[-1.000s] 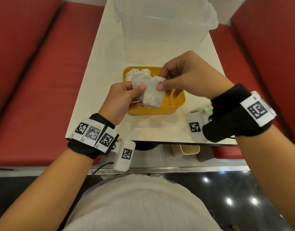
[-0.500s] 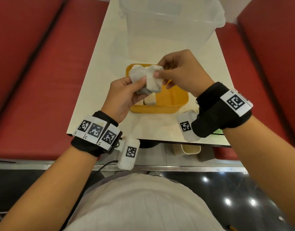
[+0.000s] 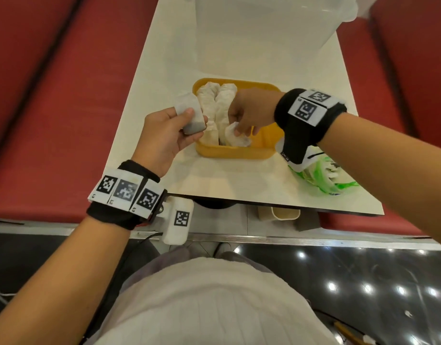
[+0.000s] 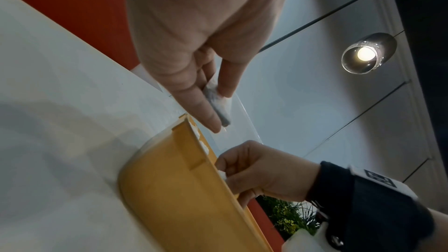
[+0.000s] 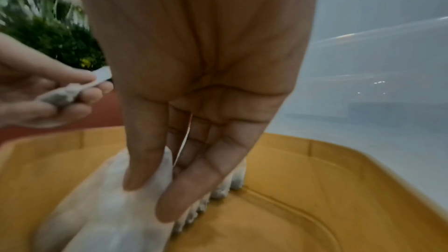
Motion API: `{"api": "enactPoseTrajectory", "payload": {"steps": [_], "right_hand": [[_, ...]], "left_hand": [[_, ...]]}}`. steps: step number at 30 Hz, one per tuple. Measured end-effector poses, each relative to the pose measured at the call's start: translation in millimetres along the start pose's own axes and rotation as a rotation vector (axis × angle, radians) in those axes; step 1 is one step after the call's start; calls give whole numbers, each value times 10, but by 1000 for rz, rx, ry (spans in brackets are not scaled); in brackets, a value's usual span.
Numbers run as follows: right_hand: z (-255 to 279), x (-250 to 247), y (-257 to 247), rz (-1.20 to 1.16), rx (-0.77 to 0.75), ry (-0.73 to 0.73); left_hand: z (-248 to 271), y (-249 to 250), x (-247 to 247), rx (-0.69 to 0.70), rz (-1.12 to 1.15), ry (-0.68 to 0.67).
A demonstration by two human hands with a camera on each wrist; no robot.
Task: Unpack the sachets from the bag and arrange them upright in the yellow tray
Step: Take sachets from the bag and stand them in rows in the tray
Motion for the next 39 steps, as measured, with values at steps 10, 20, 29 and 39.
{"api": "enactPoseTrajectory", "payload": {"steps": [10, 20, 29, 39], "right_hand": [[-151, -4, 49, -112, 59, 35], [-65, -62, 42, -67, 49, 94], [-75, 47, 145, -129, 101, -2], [363, -596, -410, -276, -214, 190]], "left_hand": [[-35, -40, -15, -36, -9, -9], [-27, -56, -8, -44, -23, -30], [-23, -66, -7, -43, -34, -37], [-52, 53, 197, -17, -118, -170]]}}
Point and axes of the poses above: each hand's wrist, its own z-axis away from the middle knuckle, its own x-axis out of the palm, y = z × x, the point moved 8 cm from there along -z, towards the middle knuckle, and after that the axes turned 13 degrees about x, right-handed, at the moved point
